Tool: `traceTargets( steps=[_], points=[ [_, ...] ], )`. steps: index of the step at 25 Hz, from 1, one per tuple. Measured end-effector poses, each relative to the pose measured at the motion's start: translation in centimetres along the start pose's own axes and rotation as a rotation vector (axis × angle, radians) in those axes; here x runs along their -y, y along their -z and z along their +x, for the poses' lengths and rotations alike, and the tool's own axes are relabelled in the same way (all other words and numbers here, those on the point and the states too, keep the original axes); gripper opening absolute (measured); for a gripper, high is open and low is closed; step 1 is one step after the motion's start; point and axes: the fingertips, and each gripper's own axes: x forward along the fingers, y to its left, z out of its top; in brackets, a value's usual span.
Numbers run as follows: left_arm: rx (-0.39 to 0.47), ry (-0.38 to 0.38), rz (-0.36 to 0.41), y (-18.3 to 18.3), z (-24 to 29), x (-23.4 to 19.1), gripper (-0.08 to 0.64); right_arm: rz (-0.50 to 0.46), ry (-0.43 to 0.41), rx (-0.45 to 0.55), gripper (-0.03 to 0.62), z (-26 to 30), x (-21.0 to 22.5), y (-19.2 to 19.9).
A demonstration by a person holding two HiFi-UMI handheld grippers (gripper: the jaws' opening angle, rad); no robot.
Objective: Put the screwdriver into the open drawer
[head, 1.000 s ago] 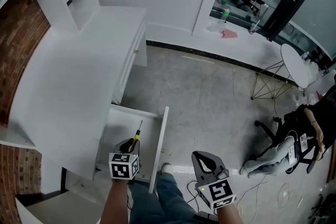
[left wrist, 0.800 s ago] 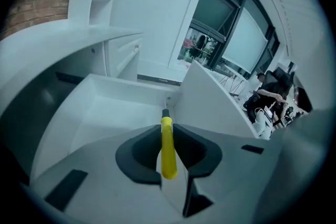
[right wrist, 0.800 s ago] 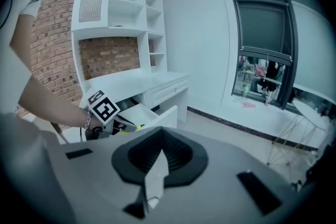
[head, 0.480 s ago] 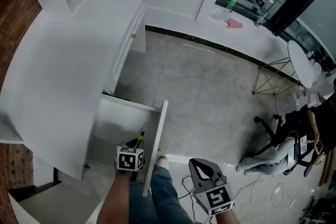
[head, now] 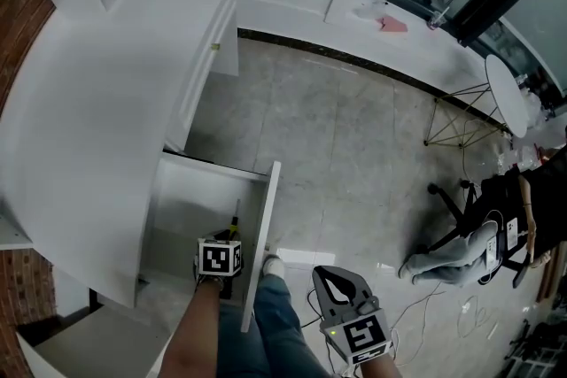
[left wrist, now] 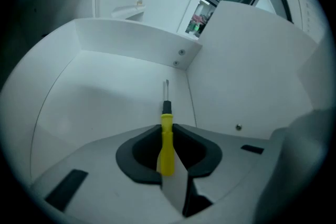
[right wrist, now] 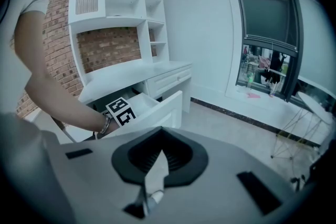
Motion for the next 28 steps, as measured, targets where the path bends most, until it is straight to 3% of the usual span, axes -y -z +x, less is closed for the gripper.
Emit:
traceTargets(
  steps=[5,6,8,12,22,28],
  points=[
    [-0.025,0.019,-0.019,0.0,0.4,0.1,0.094,0.003,0.004,-0.002,0.012,0.3,-0.2,-0.7],
    [-0.029,0.027,-0.018,0.0,0.4,0.3,0.107,0.003,0.005,0.001,0.012,0.3,-0.2,-0.9],
    [-0.027,0.042,-0.017,-0.3,0.2,0.7,0.202,0.003,0.008,0.01,0.012,0.3,-0.2,-1.5],
    [0.003,0.043,-0.01,-1.7,-1.3,1.0,0.214,0.002,0.021,0.053,0.011,0.2,0.2,-3.1],
    [0.168,0.009,0.004,-6.5,-9.5,0.8,0.215,-0.046,0.03,0.204,0.012,-1.8,0.9,-9.7],
    [0.322,-0.02,-0.004,-7.9,-16.2,2.1,0.213,-0.096,0.02,0.283,0.012,-5.2,1.7,-13.3]
  ],
)
